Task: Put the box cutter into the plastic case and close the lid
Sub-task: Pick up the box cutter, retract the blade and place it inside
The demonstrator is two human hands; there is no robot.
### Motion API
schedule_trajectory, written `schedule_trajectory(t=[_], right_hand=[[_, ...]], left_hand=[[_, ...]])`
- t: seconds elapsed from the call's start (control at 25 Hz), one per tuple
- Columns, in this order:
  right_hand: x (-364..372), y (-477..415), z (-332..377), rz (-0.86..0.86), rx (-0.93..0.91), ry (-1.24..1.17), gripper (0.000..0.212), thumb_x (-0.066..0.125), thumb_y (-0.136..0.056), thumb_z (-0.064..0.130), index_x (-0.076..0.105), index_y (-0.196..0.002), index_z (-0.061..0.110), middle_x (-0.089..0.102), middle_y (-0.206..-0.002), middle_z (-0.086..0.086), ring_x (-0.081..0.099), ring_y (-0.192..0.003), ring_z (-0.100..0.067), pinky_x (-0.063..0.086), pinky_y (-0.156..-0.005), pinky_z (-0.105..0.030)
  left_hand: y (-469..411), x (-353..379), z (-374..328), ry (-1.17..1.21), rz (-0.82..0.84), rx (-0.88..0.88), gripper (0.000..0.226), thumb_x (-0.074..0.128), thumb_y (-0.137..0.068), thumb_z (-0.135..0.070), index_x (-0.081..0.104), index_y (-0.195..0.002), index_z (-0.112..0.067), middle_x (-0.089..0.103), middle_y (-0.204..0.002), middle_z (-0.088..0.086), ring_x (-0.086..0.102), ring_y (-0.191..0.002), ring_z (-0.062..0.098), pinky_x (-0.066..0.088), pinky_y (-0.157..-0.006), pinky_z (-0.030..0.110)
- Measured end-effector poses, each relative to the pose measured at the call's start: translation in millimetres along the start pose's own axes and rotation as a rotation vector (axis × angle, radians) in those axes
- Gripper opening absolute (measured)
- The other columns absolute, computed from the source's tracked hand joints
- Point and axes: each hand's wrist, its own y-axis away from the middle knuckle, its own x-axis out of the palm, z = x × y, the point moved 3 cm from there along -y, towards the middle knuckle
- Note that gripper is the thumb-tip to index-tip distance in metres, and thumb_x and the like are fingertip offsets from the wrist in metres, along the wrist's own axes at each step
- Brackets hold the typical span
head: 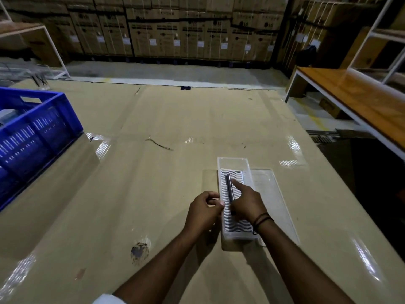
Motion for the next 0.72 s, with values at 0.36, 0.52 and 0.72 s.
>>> schedule_trajectory(t=[0.36,0.52,0.72], right_hand=[[12.4,-5.7,2.3,-0.027,0.007,0.254,0.06,0.059,-0.084,0.01,0.051,-0.143,0.016,0.062,-0.136,-0.016,0.056,-0.127,-0.034,0.047,-0.103,-0.034],[13.6,-2.0,2.7,-0.048,-0.021,0.28,0.047,0.06,-0.084,0.012,0.06,-0.131,0.012,0.066,-0.128,-0.015,0.061,-0.12,-0.034,0.049,-0.098,-0.035],[-2.2,8.9,6.2,-0.282,-0.214,0.251,0.041,0.059,-0.082,0.01,0.068,-0.122,0.013,0.071,-0.115,-0.015,0.065,-0.109,-0.032,0.052,-0.093,-0.036]], left_hand=[[-0.7,0.7,-0.3,-0.027,0.013,-0.052,0.016,0.075,-0.092,-0.02,0.071,-0.107,-0.017,0.075,-0.084,0.006,0.075,-0.065,0.022,0.064,-0.058,0.033],[-2.2,0.2,2.1,-0.011,0.018,-0.057,0.014,0.075,-0.092,-0.02,0.07,-0.105,-0.018,0.074,-0.079,0.002,0.075,-0.063,0.022,0.064,-0.064,0.041],[-0.8,-1.2,-1.1,-0.027,0.03,-0.06,0.015,0.074,-0.094,-0.021,0.069,-0.107,-0.019,0.075,-0.083,0.003,0.076,-0.065,0.019,0.062,-0.058,0.032]])
